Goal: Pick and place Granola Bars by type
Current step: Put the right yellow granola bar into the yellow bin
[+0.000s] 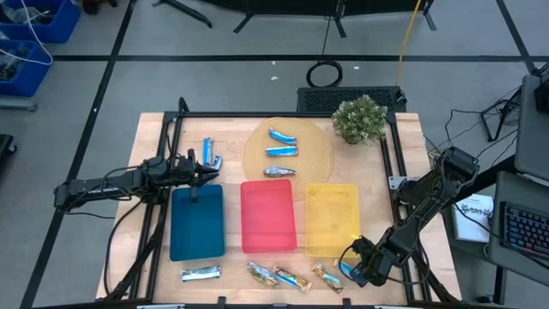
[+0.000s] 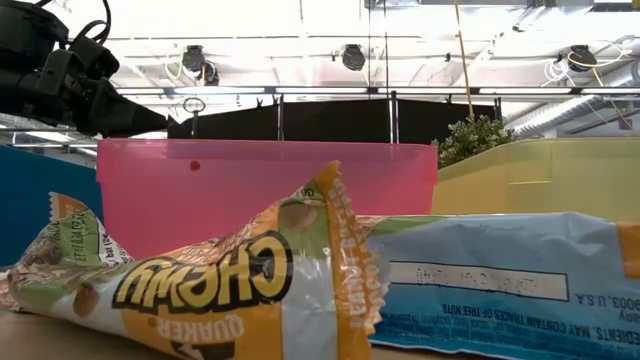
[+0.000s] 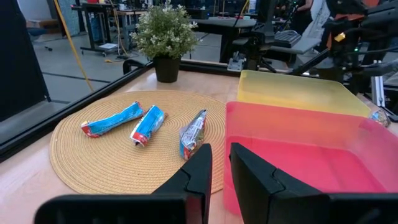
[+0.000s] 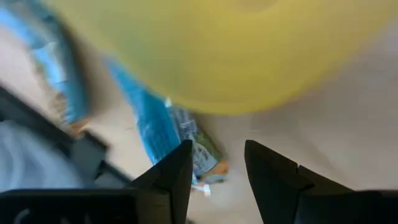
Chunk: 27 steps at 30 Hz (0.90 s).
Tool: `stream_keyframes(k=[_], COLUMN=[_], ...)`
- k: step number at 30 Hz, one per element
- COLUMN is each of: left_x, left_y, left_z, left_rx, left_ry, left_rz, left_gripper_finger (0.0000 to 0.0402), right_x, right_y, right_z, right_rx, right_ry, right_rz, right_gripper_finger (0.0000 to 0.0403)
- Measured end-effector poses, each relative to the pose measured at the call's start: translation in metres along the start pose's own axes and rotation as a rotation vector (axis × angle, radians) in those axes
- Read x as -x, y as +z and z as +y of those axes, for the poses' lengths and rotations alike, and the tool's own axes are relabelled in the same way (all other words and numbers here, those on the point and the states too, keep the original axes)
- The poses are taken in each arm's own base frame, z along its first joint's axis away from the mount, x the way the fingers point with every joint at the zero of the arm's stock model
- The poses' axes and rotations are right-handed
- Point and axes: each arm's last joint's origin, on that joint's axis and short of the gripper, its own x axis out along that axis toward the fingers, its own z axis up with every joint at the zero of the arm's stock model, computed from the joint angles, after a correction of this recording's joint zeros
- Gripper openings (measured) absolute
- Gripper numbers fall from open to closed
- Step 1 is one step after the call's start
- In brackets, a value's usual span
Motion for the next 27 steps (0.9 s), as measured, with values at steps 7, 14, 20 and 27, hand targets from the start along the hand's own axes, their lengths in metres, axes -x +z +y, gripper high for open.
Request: stream_keyframes(k=[7, 14, 20, 27], left_x=[0.0, 0.0, 0.0, 0.0], left_y=[0.0, 0.0, 0.0, 0.0], left_z=[0.0, 0.0, 0.0, 0.0], left_rx=[0.0, 0.0, 0.0, 0.0], left_ry=[0.0, 0.0, 0.0, 0.0], left_rz=[0.0, 0.0, 0.0, 0.0], left_gripper_finger=[0.0063, 0.0063, 0.0063, 0.0063], right_x=[-0.005, -0.005, -0.004, -0.004], right_y=[-0.001, -0.001, 0.0, 0.0], right_z=[0.005, 0.006, 0.011, 0.011], right_rx=[0.021, 0.001, -0.001, 0.013], right_ry=[0.154, 0.166, 0.243, 0.243], right_rz=[0.05, 0.05, -0.012, -0.034], right_gripper_finger=[0.0137, 0.0137, 0.0137, 0.0137])
